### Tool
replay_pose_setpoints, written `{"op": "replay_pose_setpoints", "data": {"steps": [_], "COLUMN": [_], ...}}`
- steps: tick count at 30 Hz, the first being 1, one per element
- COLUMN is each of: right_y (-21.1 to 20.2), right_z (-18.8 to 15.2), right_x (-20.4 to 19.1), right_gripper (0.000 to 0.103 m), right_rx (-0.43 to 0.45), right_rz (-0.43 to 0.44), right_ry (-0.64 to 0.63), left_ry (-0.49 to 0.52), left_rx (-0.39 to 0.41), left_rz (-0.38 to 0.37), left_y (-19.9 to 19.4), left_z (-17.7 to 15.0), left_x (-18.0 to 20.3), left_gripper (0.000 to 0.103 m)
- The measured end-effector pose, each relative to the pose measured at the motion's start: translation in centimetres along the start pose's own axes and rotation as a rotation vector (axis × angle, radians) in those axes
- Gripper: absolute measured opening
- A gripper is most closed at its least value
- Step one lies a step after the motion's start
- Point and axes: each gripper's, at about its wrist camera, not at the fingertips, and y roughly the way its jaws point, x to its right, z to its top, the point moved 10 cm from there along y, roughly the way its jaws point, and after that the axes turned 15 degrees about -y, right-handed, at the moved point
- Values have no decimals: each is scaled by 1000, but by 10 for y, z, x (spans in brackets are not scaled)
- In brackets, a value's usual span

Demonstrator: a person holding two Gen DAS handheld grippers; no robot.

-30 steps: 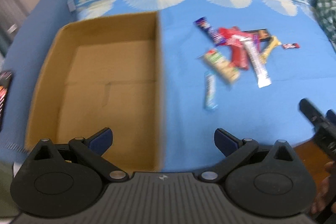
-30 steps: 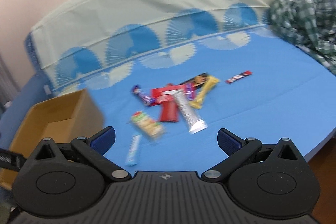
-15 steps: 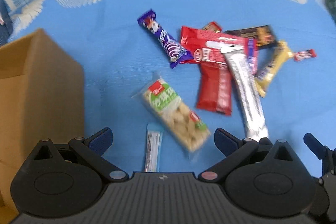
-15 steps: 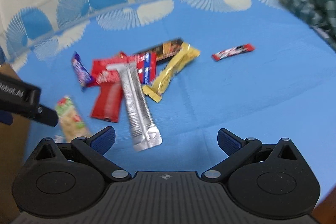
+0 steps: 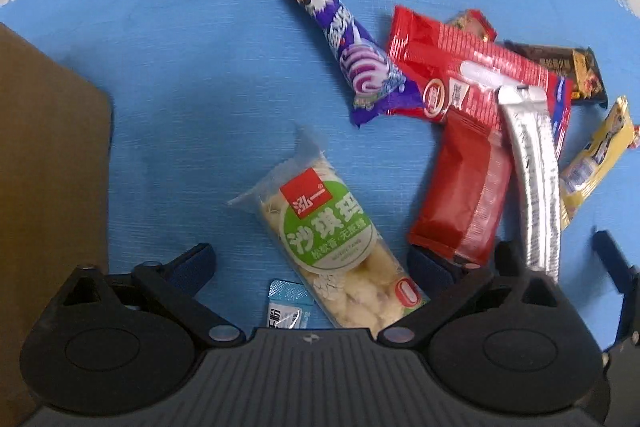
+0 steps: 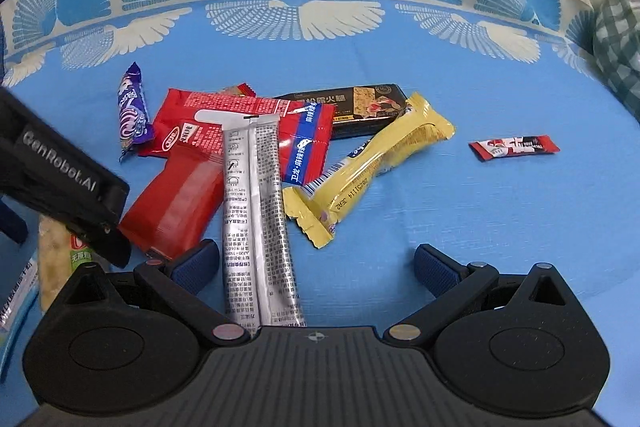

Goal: Organize snacks
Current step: 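Lower both tools toward the pile of snack bars, then grasp the green-labelled cracker pack with left tool while right tool grasps the silver bar, then carry the cracker pack with left tool while right tool carries the silver bar over the box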

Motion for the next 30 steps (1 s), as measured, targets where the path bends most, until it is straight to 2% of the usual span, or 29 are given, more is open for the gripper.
{"op": "replay_pose_setpoints", "data": {"steps": [1,2,3,6,9,16,20,26,30], "right_y": [-3,-7,-13,-24,-38,-127,-185,-278,-324], "right_z": [0,2,3,1,3,39,58,56,41], "right_x": [-1,-2,-5,-10,0,19,9,-58,-119], "right_gripper": [83,56,36,25,24,24,24,24,24], "right_rx": [3,14,28,21,27,201,282,351,343], "right_rz": [7,17,27,36,58,29,42,167,279], "right_ry": [-4,-5,-12,-25,62,141,153,98,83], "left_ry": [-5,-5,0,11,9,-5,-7,-9,-51], "left_rx": [27,50,55,100,133,263,321,387,406], "left_rz": [-20,-33,-43,-92,-138,-263,-297,-255,-202], "left_y": [-8,-16,-21,-44,-76,-187,-236,-290,-301], "left_z": [3,5,6,8,7,-8,-35,-101,-145], "left_x": [3,5,7,10,9,-14,-47,-133,-204], "left_gripper": [58,41,40,39,39,39,39,39,39]}}
